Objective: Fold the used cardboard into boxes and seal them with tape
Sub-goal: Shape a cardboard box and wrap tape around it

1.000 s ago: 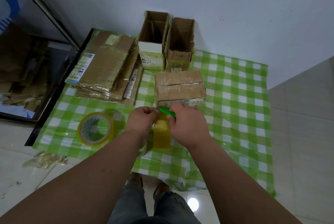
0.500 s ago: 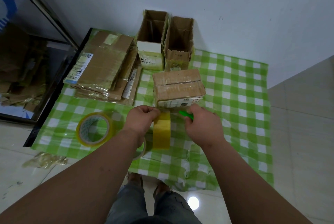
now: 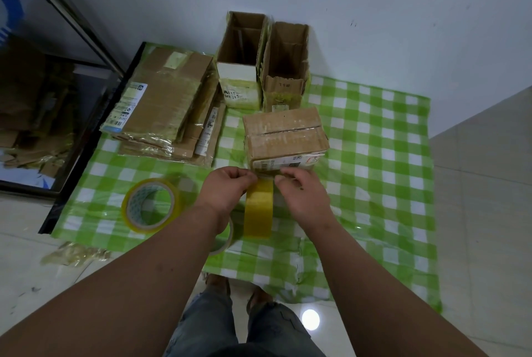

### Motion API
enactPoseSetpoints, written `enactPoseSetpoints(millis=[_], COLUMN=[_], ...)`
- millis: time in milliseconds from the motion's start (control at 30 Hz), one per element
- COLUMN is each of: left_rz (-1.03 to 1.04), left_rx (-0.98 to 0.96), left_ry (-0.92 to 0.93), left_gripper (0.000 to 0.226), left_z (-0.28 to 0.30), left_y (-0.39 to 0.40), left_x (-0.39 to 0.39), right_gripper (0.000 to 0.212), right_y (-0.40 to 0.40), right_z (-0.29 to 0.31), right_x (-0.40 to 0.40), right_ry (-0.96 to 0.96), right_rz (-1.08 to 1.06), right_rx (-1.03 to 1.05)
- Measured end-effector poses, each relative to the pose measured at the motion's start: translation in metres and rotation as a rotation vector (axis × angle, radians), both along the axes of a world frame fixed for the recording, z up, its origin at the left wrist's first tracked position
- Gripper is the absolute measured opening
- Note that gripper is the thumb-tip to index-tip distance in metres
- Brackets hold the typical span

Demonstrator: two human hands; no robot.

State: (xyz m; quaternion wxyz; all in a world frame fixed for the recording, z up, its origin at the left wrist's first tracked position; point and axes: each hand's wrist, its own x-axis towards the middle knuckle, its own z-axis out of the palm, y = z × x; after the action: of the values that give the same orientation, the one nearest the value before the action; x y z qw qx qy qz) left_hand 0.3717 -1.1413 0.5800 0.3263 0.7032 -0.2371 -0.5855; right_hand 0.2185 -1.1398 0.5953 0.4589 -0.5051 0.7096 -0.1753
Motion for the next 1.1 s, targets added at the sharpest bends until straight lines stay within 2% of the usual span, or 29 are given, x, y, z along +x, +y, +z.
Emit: enactPoseSetpoints(millis=[233, 400, 633, 667, 767, 833, 900, 1000, 1100], left_rz=[-0.016, 0.005, 0.01, 0.01, -0.005, -0.149, -0.344, -0.61, -0.709], left_rx=[-0.033, -0.076, -0.145, -0.153, -0.211, -0.331, -0.454, -0.468, -0.434], left_ry=[0.057, 0.04, -0.036, -0.058, -0.217, -0.399, -0.596, -0.842, -0.944], left_gripper=[0.011, 0.01, 0.011, 0.017, 0.052, 0.067, 0.077, 0.072, 0.065], left_z=[0.002, 0.004, 0.005, 0.006, 0.01, 0.017, 0.023, 0.027, 0.031], left_y=[0.004, 0.009, 0.012, 0.012, 0.011, 0.008, -0.001, -0.019, -0.027], left_x=[0.003, 0.003, 0.0, 0.0, 0.005, 0.008, 0.009, 0.012, 0.013], right_gripper=[0.001, 0.017, 0.023, 0.024, 0.02, 0.011, 0.01, 0.021, 0.028], right_y=[-0.006, -0.004, -0.002, -0.002, 0.0, 0.002, 0.003, 0.003, 0.003], right_z=[-0.005, -0.005, -0.004, -0.005, -0.008, -0.01, -0.011, -0.008, -0.008], right_x=[0.017, 0.017, 0.019, 0.019, 0.018, 0.018, 0.018, 0.018, 0.015], right_ry=[-0.096, -0.095, -0.095, -0.088, -0.081, -0.081, -0.081, -0.07, -0.045], right_rz=[-0.044, -0.022, -0.007, -0.005, -0.003, 0.015, 0.036, 0.047, 0.043], right_rx=[0.046, 0.023, -0.017, -0.026, -0.054, -0.075, -0.092, -0.12, -0.122])
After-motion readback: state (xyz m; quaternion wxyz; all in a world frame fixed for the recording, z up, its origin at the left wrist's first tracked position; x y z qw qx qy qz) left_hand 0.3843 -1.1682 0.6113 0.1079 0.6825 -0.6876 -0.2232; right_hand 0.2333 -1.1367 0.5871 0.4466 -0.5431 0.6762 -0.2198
